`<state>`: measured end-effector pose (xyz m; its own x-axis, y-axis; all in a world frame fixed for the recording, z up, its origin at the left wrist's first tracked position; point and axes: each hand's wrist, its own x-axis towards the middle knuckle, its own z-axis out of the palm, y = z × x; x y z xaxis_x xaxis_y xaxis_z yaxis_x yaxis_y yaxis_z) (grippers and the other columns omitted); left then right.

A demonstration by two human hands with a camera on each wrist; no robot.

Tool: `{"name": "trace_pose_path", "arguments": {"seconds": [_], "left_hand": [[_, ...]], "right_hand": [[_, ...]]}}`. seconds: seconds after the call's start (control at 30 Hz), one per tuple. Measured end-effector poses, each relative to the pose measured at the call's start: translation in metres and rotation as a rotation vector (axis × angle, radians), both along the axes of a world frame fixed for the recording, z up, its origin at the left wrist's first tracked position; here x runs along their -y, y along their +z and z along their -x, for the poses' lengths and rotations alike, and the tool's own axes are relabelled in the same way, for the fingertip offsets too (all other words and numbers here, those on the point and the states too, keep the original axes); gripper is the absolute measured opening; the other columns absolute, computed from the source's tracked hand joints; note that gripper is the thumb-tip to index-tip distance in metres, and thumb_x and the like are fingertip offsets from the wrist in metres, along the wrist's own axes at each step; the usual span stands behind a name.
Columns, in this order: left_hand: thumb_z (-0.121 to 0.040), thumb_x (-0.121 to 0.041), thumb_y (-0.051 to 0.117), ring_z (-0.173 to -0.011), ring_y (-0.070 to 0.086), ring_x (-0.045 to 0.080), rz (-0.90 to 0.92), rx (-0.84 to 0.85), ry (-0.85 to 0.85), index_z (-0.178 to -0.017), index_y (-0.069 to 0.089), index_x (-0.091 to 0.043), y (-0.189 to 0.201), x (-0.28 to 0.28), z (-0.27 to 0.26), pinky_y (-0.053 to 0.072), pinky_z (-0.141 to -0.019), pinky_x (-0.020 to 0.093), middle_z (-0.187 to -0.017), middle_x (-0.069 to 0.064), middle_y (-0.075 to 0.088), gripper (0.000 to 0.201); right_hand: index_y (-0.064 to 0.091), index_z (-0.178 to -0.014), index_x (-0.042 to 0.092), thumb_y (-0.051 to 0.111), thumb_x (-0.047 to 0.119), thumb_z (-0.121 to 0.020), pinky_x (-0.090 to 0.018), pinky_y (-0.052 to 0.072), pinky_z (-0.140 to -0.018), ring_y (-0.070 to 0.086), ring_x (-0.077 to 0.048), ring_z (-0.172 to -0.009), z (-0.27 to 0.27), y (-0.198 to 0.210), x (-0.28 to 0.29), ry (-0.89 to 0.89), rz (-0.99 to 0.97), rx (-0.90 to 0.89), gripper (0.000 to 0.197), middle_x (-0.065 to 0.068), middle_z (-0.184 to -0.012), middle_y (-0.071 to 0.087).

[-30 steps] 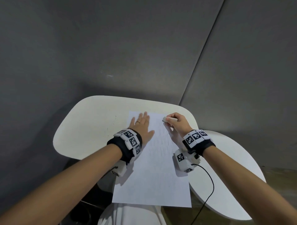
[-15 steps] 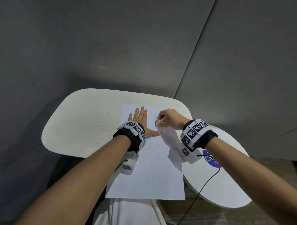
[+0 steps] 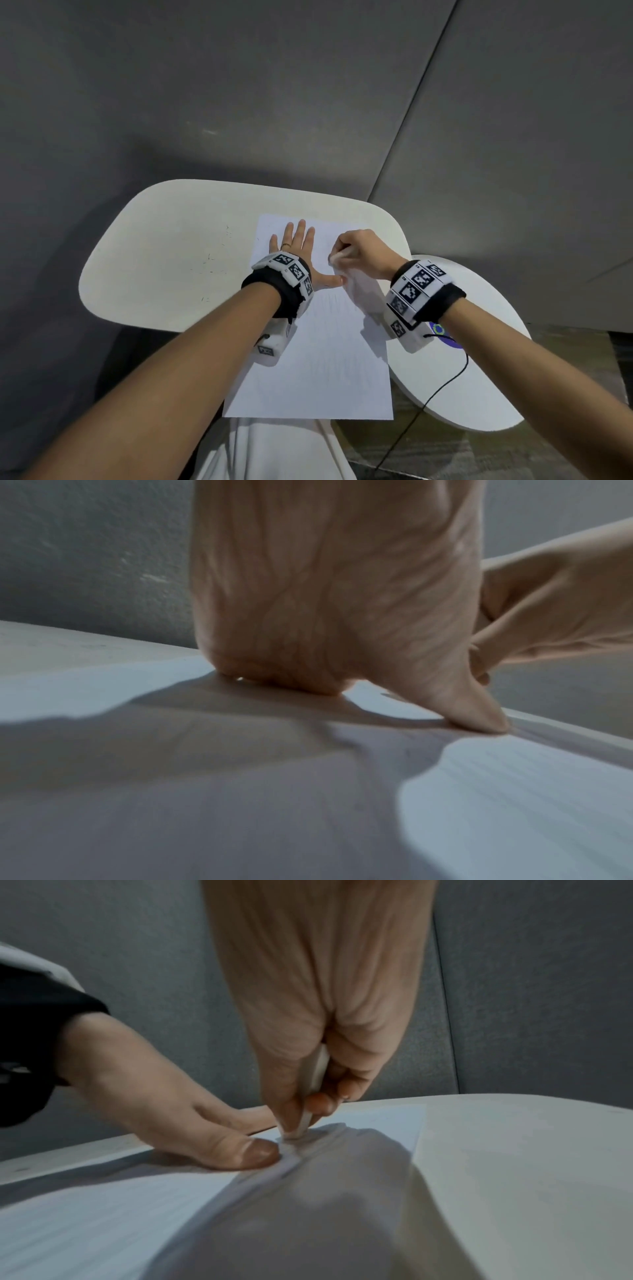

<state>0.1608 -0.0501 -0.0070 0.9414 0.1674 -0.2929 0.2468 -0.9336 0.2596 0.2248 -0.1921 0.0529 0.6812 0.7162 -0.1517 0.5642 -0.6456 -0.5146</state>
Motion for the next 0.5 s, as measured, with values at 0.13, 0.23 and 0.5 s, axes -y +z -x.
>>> {"name": "trace_pose_path", "arguments": {"seconds": [0.13, 0.23, 0.5], "left_hand": [[-0.064, -0.09, 0.046, -0.146, -0.023, 0.022, -0.01, 0.005, 0.007, -0.153, -0.014, -0.02, 0.001, 0.002, 0.001, -0.011, -0.116, 0.05, -0.158, -0.001, -0.025, 0.128], [-0.063, -0.09, 0.047, -0.146, -0.021, 0.021, -0.004, 0.003, 0.024, -0.153, -0.014, -0.021, 0.003, 0.001, 0.002, -0.009, -0.116, 0.051, -0.159, -0.002, -0.024, 0.128], [-0.059, -0.094, 0.043, -0.146, -0.021, 0.022, 0.004, 0.019, 0.039, -0.153, -0.013, -0.024, 0.001, 0.003, 0.002, -0.009, -0.117, 0.052, -0.159, -0.006, -0.022, 0.129]], "right_hand": [[0.067, -0.082, 0.006, 0.063, 0.003, -0.078, -0.026, 0.047, -0.078, 0.064, -0.023, -0.089, -0.014, 0.002, -0.023, -0.042, 0.009, 0.065, 0.006, -0.012, -0.095, 0.072], [0.068, -0.086, 0.001, 0.06, 0.003, -0.079, -0.025, 0.043, -0.072, 0.063, -0.025, -0.091, -0.026, -0.003, -0.042, -0.135, 0.008, 0.085, 0.01, -0.014, -0.096, 0.071], [0.066, -0.084, 0.003, 0.066, 0.003, -0.076, -0.018, 0.048, -0.069, 0.064, -0.019, -0.082, 0.001, -0.003, -0.015, -0.012, 0.01, -0.022, 0.008, -0.01, -0.091, 0.072]]}}
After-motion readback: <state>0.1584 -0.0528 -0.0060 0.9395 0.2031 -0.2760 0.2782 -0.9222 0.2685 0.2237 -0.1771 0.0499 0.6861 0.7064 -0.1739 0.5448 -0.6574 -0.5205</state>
